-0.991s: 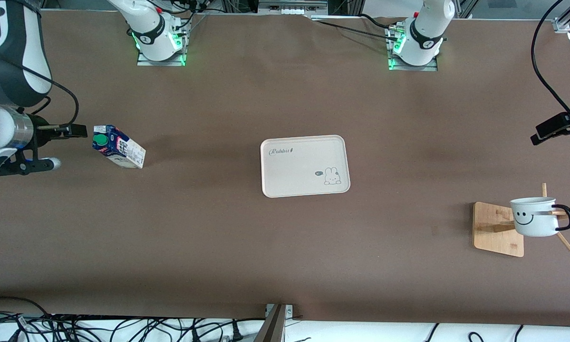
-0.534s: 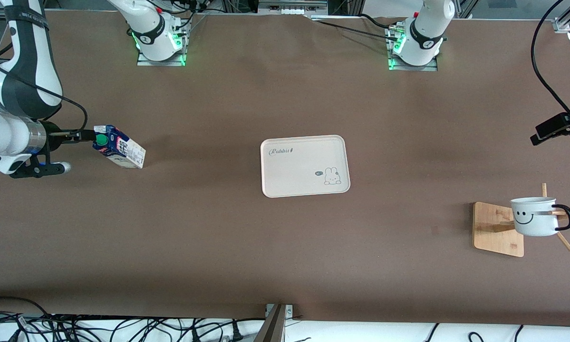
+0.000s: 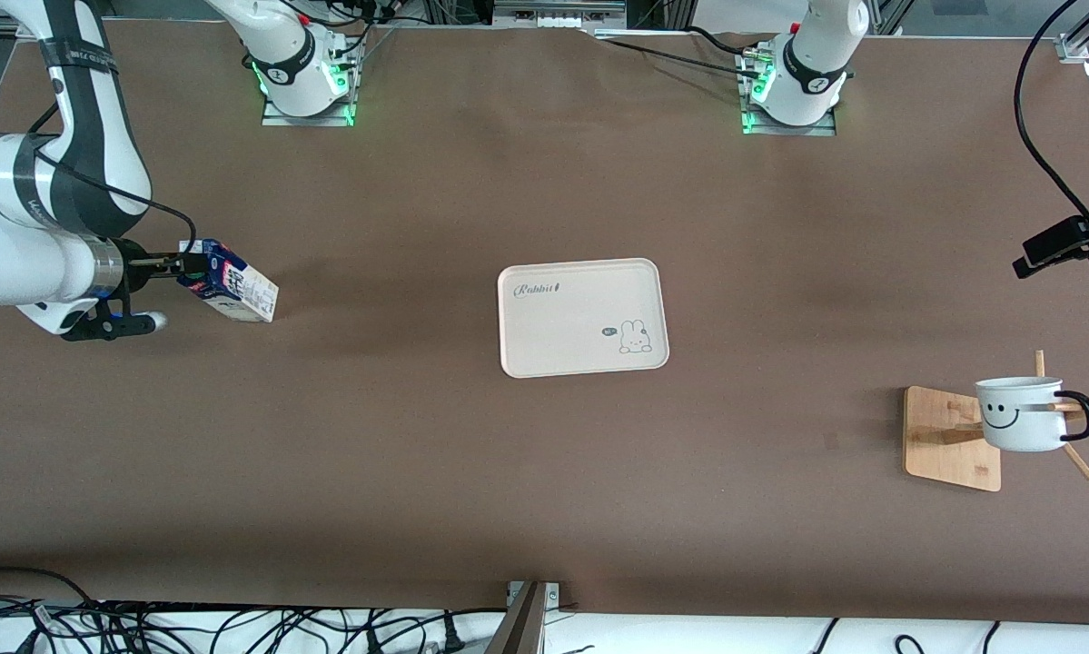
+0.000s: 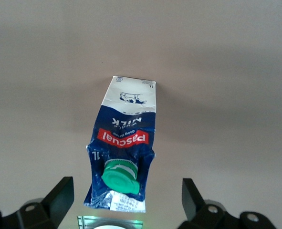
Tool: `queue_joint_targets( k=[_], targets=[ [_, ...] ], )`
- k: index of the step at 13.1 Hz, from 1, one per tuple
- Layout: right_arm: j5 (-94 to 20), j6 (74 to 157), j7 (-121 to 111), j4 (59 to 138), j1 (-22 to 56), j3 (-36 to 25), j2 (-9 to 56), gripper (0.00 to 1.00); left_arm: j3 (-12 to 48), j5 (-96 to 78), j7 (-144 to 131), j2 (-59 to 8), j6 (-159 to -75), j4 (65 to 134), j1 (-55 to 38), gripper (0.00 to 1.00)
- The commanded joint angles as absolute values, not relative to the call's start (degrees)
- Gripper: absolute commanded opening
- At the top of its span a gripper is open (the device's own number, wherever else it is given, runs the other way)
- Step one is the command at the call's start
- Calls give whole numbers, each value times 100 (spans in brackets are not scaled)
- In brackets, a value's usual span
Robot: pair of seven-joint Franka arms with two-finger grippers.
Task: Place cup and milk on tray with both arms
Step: 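Close the right gripper on the milk carton's green cap end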
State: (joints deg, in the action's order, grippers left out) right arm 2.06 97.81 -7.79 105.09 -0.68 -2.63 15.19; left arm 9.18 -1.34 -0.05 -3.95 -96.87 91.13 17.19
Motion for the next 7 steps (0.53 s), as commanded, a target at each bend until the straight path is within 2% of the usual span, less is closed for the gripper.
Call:
queue_joint_targets(
  k=[1, 7],
  targets=[
    [114, 9993, -668, 10872, -97, -255, 1310, 100, 958, -264, 62, -466, -9642, 8947, 1775, 100],
    [114, 10090, -668, 10977, -97, -307, 1353, 100, 958, -264, 62, -466, -9642, 8947, 1775, 100]
  ],
)
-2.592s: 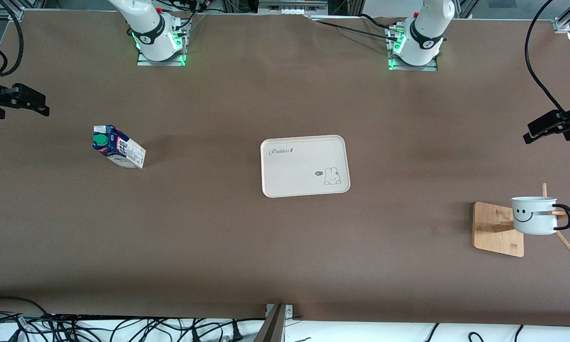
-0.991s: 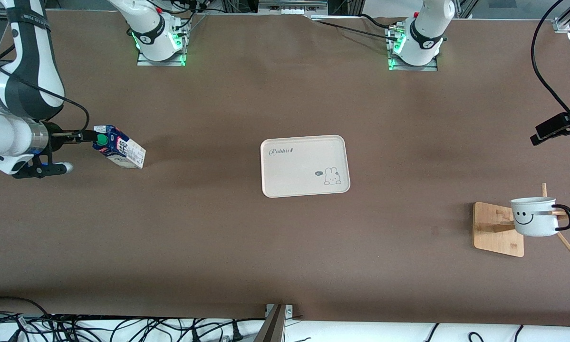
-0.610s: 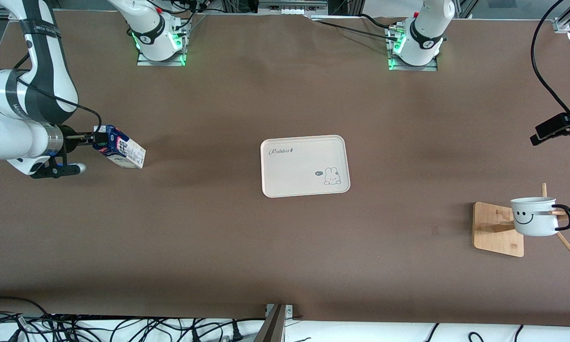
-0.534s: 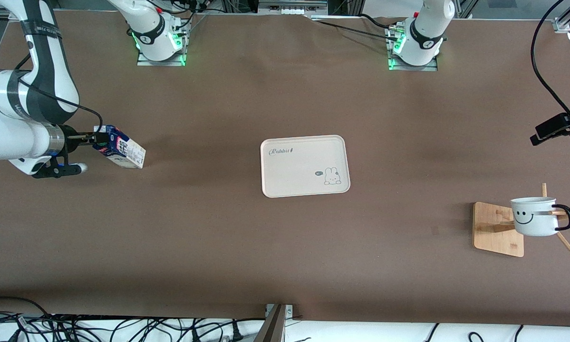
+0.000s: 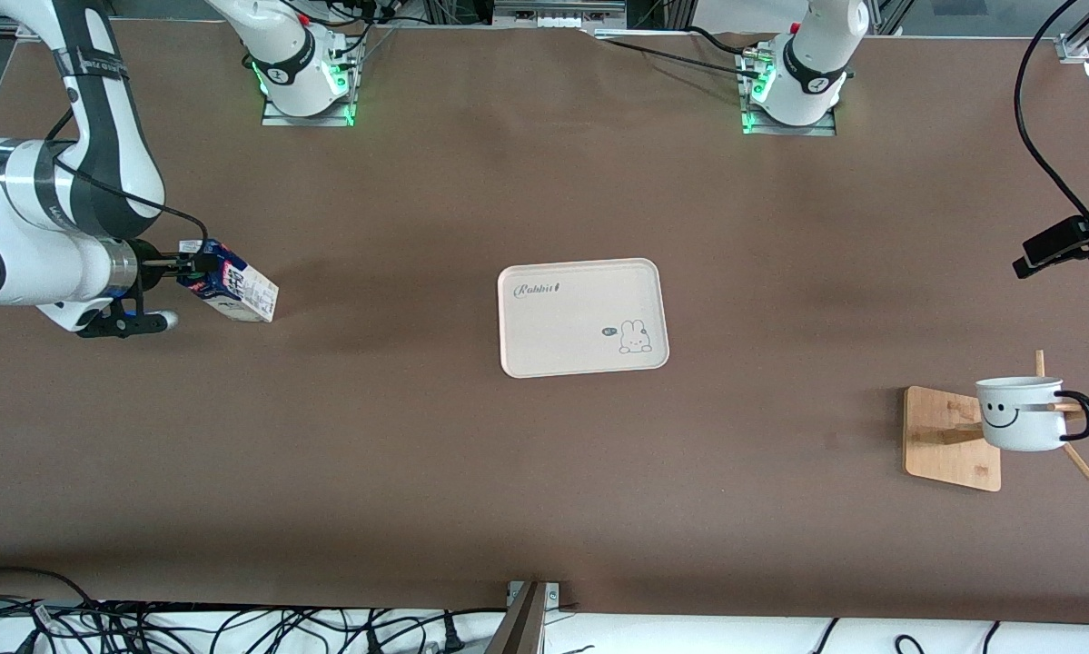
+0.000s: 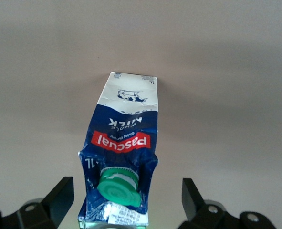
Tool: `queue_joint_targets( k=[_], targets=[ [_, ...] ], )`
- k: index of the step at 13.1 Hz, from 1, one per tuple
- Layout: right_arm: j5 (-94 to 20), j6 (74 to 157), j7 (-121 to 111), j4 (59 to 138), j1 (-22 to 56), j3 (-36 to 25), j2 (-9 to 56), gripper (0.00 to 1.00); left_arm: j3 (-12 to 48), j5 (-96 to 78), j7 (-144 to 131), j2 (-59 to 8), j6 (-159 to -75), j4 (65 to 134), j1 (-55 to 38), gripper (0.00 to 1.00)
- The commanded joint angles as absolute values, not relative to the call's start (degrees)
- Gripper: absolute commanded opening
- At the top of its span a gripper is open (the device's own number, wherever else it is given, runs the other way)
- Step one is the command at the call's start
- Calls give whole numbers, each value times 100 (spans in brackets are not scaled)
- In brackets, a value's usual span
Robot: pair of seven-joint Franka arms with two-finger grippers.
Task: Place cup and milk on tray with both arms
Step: 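Close the right gripper on the milk carton's green cap end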
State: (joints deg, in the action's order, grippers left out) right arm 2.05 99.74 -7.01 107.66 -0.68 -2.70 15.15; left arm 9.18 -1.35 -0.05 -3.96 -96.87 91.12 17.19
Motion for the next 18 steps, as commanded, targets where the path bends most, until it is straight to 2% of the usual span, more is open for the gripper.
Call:
queue_joint_targets(
  k=[1, 5, 8, 11, 18],
  targets=[
    [114, 10133, -668, 11012, -97, -334, 1362, 100, 958, -264, 62, -466, -9642, 8947, 1775, 100],
    [114, 10151, -668, 11039, -97, -334, 1371, 100, 958, -264, 62, -466, -9642, 8938, 1775, 100],
    [105, 10160, -668, 11074, -97, -334, 1388, 85, 958, -264, 62, -475, -9650, 8947, 1775, 100],
    [105, 10187, -668, 11083, -97, -334, 1441, 65, 984, -264, 62, -536, -9650, 8947, 1749, 100],
    [114, 10204, -555, 11048, -88, -334, 1494, 52, 1002, -255, 44, -545, -9668, 8938, 1767, 100]
  ],
)
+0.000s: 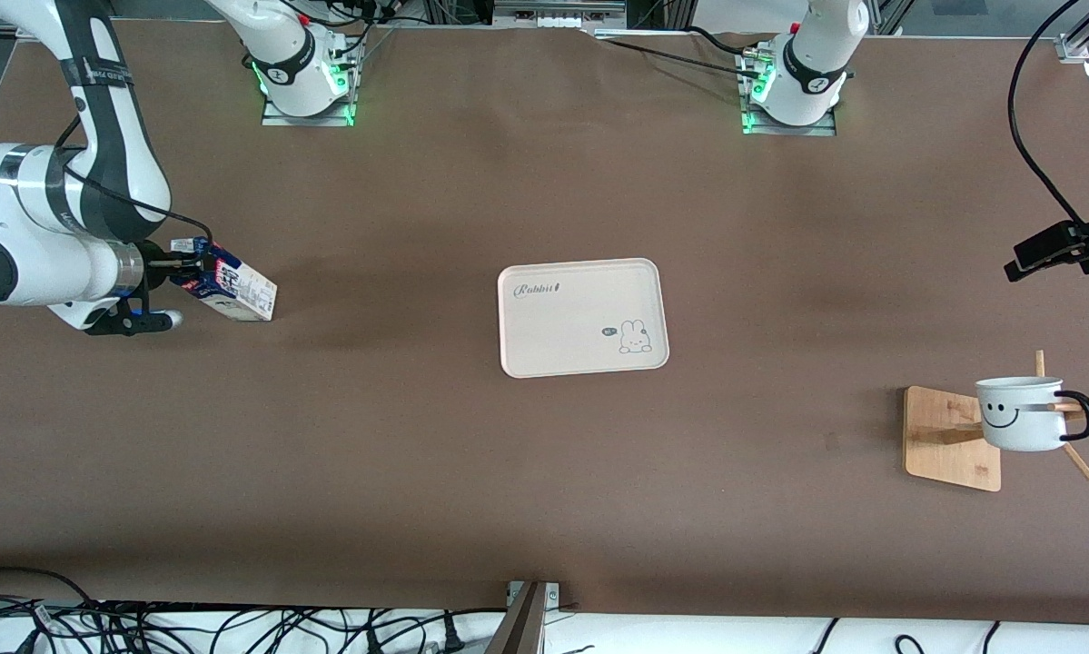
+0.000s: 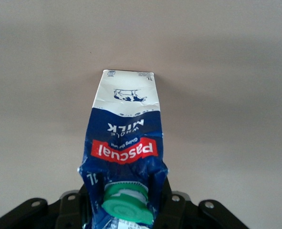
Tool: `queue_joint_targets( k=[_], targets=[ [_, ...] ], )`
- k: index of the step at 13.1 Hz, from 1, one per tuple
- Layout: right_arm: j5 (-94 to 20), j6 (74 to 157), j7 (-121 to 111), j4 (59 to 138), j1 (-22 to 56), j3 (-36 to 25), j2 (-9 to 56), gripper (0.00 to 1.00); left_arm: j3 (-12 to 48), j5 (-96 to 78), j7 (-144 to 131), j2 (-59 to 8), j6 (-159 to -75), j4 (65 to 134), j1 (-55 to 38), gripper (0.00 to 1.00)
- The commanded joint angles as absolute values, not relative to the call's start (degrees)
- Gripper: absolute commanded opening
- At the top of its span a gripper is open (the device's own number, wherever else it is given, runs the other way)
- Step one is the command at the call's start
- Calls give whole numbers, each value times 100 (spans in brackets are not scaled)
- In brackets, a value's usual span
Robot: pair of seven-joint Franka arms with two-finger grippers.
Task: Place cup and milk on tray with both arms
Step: 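Lift the milk carton with the right gripper while the left gripper reaches the mug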
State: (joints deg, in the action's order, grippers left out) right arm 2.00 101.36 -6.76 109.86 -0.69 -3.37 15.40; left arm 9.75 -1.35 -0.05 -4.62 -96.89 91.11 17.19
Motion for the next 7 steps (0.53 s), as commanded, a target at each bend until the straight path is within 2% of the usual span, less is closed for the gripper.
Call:
queue_joint_targets(
  k=[1, 4, 7],
  targets=[
    [123, 10178, -327, 11013, -62, -317, 1494, 52, 1002, -237, 27, -554, -9685, 8938, 1740, 100],
    [132, 9977, 52, 10803, -18, -272, 1459, 49, 1011, -185, 149, -624, -9686, 8947, 1758, 100],
    [141, 9407, -17, 10145, -9, -272, 1459, 49, 1028, -176, 176, -633, -9817, 8965, 1705, 100]
  ],
)
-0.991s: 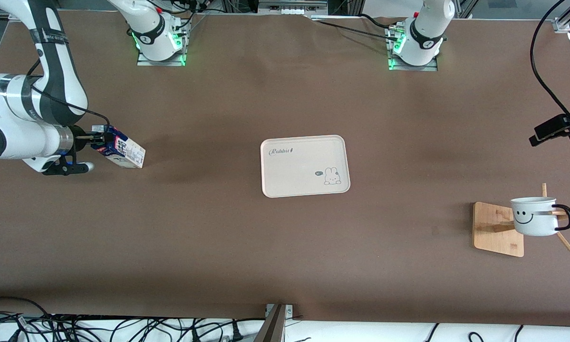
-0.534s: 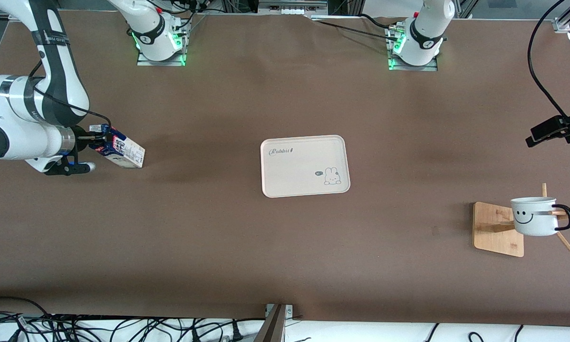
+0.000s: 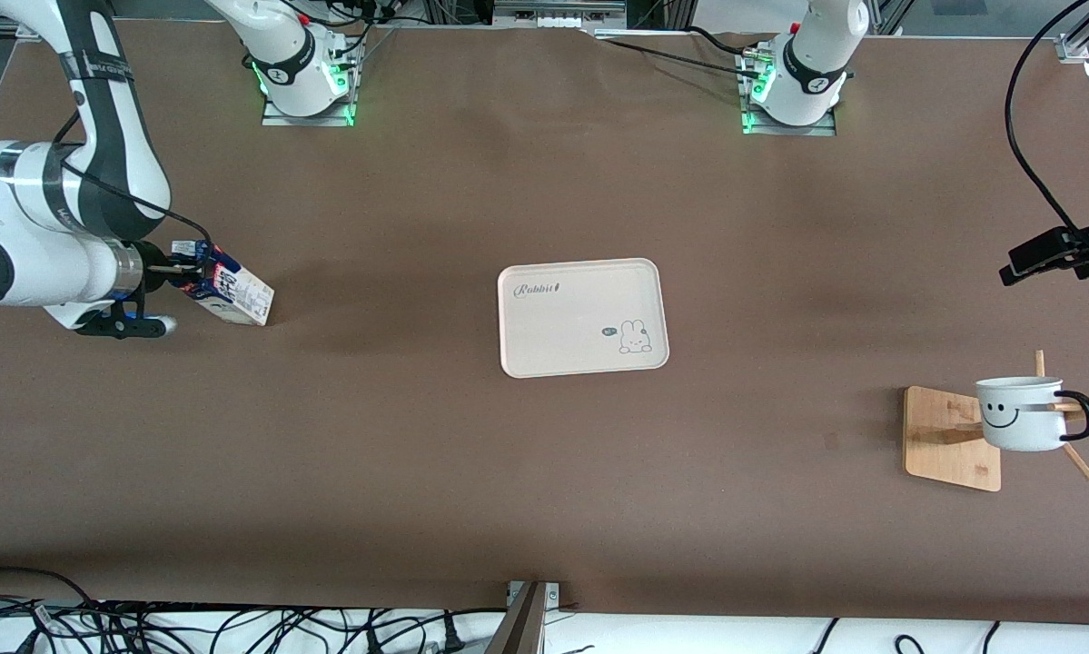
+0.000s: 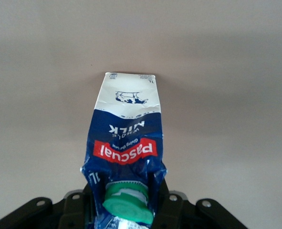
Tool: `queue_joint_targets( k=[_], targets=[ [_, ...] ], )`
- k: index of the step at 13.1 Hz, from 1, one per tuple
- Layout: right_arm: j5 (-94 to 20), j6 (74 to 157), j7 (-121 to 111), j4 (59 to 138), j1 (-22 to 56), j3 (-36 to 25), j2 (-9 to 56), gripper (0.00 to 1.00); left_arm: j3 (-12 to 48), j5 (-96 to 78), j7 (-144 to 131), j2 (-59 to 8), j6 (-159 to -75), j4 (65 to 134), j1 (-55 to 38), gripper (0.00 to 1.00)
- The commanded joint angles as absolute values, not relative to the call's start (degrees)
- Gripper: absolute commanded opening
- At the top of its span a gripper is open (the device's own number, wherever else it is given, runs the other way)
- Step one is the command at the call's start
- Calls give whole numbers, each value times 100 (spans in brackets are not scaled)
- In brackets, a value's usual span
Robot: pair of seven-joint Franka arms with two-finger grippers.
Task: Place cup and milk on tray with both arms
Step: 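Lift the milk carton with the right gripper while the left gripper reaches the mug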
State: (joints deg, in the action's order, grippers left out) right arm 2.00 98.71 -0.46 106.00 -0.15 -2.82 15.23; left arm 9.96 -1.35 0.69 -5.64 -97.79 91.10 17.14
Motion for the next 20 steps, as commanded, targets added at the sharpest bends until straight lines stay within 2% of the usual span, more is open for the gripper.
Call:
queue_joint_targets(
  k=[1, 4, 7, 10, 12, 17, 20],
  targets=[
    [123, 9126, -26, 9882, 26, -272, 1459, 49, 1037, -167, 176, -633, -9817, 8974, 1705, 100],
    [88, 8745, -18, 9344, 219, -194, 1450, 49, 1063, -150, 193, -624, -9835, 9000, 1705, 100],
    [-149, 8745, 157, 8975, 386, 236, 1424, 49, 1081, -141, 211, -633, -9966, 9052, 1696, 100],
    [-369, 8771, 360, 8536, 667, 509, 1468, 49, 1160, -141, 228, -370, -10554, 9683, 1696, 100],
    [-360, 8833, 544, 8446, 992, 501, 1468, 49, 1151, -141, 237, -396, -10695, 9729, 1705, 100],
    [-369, 9290, 1387, 8446, 1546, 501, 1591, 49, 1160, 262, 360, 123, -12503, 11115, 1714, 100],
    [-369, 9474, 2316, 8350, 2046, 492, 1800, 49, 1160, 554, 352, 114, -13401, 11583, 1714, 100]
  ],
)
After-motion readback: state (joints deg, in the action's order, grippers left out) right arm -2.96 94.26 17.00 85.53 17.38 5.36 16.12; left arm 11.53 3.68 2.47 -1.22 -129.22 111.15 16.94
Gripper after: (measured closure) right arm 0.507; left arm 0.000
